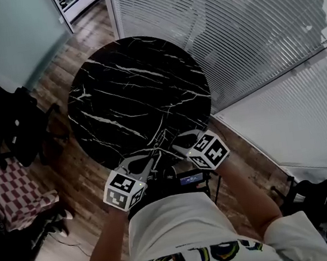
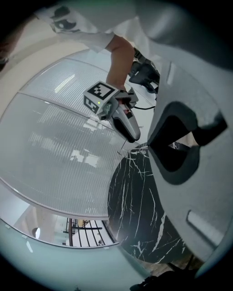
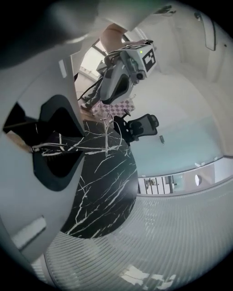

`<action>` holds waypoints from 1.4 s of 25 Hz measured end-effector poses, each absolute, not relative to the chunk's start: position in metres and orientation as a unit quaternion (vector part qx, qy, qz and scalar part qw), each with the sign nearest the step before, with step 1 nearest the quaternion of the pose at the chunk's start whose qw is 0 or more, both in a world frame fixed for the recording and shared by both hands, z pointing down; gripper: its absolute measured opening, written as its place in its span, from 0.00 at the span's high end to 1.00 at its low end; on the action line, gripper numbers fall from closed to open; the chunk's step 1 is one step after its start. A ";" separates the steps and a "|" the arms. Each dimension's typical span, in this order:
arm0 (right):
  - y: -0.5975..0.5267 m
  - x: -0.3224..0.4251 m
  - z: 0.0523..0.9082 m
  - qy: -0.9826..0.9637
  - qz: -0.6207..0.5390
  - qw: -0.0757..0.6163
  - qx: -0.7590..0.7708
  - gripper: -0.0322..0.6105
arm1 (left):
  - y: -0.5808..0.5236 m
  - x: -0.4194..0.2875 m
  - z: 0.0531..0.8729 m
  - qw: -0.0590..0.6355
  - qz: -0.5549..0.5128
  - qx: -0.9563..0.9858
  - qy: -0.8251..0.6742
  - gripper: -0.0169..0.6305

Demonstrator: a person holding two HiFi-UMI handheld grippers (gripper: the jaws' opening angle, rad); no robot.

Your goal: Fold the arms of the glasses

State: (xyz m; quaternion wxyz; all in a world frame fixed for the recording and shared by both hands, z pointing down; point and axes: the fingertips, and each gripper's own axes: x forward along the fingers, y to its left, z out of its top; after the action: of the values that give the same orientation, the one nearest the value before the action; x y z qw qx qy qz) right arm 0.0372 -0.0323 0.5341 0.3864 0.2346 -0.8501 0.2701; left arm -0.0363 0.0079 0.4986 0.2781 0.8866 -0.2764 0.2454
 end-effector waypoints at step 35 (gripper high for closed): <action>-0.016 -0.001 0.553 -0.760 -0.303 0.558 0.139 0.90 | 0.003 -0.034 0.515 0.291 0.262 0.879 -0.271 0.97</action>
State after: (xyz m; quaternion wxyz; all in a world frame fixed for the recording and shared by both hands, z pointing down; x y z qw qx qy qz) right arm -0.0012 -0.0158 0.5526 0.5585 0.1389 -0.7596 -0.3030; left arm -0.0337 0.0026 0.5148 0.2911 0.8793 -0.2715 0.2616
